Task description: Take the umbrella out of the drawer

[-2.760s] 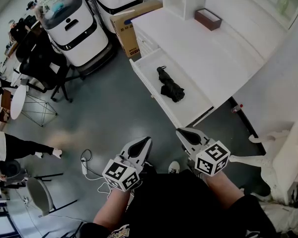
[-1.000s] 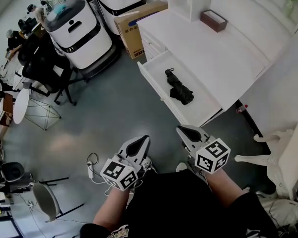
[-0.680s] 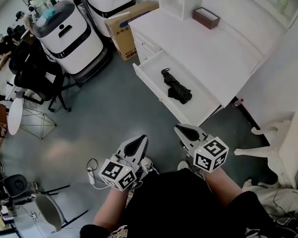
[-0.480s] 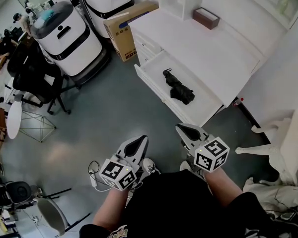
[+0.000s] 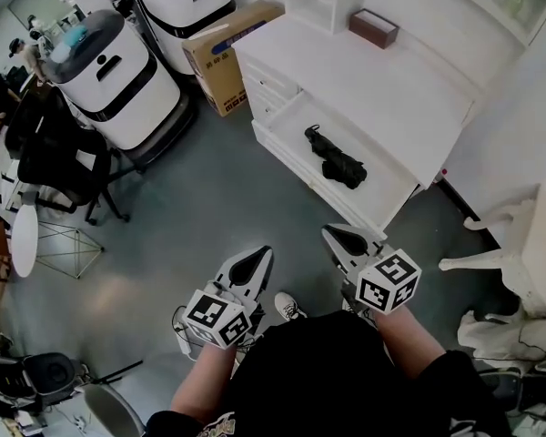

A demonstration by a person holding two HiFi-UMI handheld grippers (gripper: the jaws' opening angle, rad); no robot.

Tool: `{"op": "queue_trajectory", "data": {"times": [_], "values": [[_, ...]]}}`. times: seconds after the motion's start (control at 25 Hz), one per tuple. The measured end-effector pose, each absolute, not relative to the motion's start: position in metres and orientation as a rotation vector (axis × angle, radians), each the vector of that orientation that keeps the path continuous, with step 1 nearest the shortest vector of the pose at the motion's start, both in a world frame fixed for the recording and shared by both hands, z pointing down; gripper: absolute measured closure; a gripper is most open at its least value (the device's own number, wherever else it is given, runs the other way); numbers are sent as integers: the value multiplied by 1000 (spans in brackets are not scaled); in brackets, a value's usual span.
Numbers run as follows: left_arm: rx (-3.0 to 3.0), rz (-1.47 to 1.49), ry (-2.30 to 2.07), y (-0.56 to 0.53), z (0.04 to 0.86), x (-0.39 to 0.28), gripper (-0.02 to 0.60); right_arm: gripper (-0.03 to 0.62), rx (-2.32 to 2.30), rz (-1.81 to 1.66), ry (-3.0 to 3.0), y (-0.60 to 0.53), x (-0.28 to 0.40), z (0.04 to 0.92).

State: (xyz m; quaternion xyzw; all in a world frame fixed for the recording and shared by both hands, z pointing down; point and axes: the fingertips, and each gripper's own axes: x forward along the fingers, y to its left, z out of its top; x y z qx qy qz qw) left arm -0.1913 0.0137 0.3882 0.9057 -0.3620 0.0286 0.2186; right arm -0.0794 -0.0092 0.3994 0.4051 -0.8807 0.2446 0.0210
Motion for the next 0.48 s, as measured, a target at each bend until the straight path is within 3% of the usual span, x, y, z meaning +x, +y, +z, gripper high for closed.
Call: {"op": "queue_trajectory", "data": {"times": [0.48], "values": [[2578, 80, -882, -2, 384, -212, 577, 592, 1395, 688, -2670, -16, -96, 395]]}}
